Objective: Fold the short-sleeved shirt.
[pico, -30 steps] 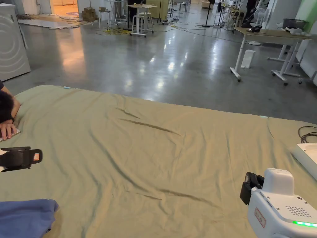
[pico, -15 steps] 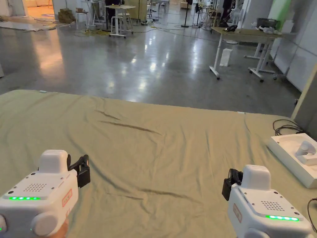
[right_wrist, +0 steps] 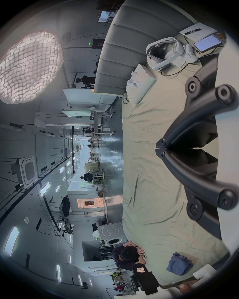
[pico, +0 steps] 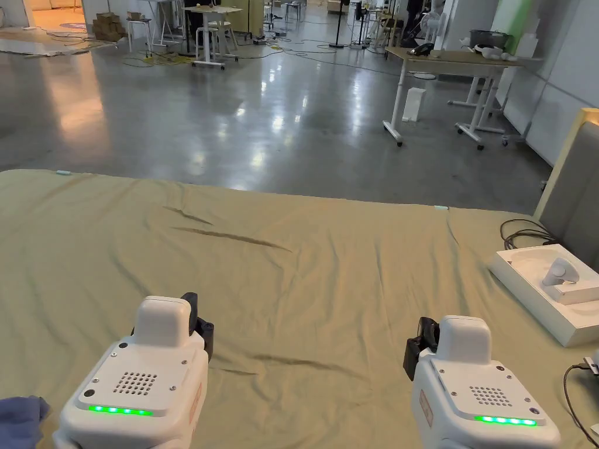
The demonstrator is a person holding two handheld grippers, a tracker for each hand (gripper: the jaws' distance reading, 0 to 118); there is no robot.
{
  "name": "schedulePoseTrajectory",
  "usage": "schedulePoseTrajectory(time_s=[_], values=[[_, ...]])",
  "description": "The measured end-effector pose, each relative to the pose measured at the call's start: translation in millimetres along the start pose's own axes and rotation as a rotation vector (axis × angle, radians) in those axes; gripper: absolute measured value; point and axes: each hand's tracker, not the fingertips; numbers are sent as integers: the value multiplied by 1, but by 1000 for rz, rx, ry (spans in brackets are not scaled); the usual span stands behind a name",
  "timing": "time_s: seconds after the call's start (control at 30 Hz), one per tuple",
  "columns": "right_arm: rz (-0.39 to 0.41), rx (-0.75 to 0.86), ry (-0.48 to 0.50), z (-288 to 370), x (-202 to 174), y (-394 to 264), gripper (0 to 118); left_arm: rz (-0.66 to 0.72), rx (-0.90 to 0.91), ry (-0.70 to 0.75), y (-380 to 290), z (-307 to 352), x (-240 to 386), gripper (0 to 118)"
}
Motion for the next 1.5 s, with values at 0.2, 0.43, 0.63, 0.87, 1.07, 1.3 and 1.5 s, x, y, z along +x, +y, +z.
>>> schedulePoseTrajectory(time_s=[0.2, 0.43, 0.63, 0.87, 1.07, 1.3, 1.5], values=[[9, 41, 1, 3, -4, 3, 0, 24, 0, 17, 1, -2, 2, 2], [15, 65, -1, 6, -6, 6, 0, 24, 15, 46, 1, -3, -3, 2], [20, 70, -1, 6, -5, 8, 0, 28, 20, 50, 5, -2, -9, 2], [24, 67, 3, 5, -5, 11, 0, 7, 20, 39, 5, -2, -6, 2], [52, 61, -21, 3, -9, 10, 10, 0, 12, 31, 8, -2, -4, 4], [33, 47, -18, -1, -6, 9, 79, -20, -4, 17, 9, -4, -4, 55], [51, 66, -36, -1, -8, 10, 91, 12, 7, 62, 10, -6, -9, 73]])
